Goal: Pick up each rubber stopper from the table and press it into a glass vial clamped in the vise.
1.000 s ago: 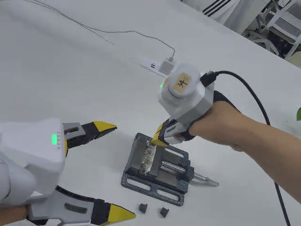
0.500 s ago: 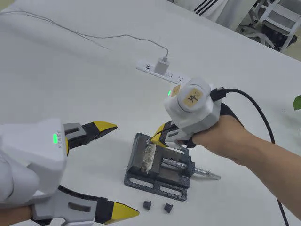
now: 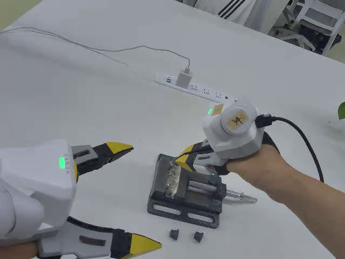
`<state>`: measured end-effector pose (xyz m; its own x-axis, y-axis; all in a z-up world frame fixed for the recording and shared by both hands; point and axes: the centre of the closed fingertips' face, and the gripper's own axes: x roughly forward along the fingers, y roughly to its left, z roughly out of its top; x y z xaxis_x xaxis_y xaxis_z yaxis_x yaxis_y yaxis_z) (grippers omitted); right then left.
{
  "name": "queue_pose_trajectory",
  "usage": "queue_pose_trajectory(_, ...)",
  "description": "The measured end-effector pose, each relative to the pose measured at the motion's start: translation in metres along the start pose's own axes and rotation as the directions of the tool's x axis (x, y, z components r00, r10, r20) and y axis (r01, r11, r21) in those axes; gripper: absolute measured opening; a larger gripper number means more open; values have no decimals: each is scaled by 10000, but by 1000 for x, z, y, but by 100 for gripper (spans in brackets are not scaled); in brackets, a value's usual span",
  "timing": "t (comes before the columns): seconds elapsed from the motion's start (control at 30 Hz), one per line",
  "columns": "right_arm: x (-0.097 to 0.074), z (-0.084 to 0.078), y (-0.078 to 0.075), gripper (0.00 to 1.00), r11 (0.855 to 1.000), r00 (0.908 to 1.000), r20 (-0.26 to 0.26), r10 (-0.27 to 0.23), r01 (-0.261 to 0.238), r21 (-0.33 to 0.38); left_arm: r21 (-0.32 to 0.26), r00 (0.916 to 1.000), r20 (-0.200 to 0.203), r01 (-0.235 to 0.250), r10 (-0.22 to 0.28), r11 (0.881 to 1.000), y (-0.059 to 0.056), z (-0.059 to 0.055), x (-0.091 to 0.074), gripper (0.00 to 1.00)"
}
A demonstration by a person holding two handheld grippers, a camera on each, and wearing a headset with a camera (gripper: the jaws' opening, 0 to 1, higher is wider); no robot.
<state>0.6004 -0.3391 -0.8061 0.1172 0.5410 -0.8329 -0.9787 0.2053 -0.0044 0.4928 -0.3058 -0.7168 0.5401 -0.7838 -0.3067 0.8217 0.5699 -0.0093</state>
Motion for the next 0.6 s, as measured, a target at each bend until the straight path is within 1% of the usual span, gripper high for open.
queue_pose_trajectory(0.07,0,0,-1,0,9997,9999,130,5,-8,238,22,10000,-37,1,-1,10000,0,1,0,87)
queue_pose_trajectory(0.2,0,1,1,0,9994,9995,303,39,-50,345,91,10000,-73,17,-17,10000,-1,3,-1,87)
queue_pose_trajectory(0.43,-2,5,6,3,9997,9983,568,87,-99,209,216,9999,-169,12,-8,9998,-2,5,-3,87)
queue_pose_trajectory(0.53,-6,7,6,8,9999,9980,639,-8,0,123,276,9998,-204,17,-12,9996,-2,5,-3,87)
queue_pose_trajectory(0.6,-11,10,6,8,9999,9972,746,8,-16,109,294,9997,-226,5,2,9996,-2,4,-4,87)
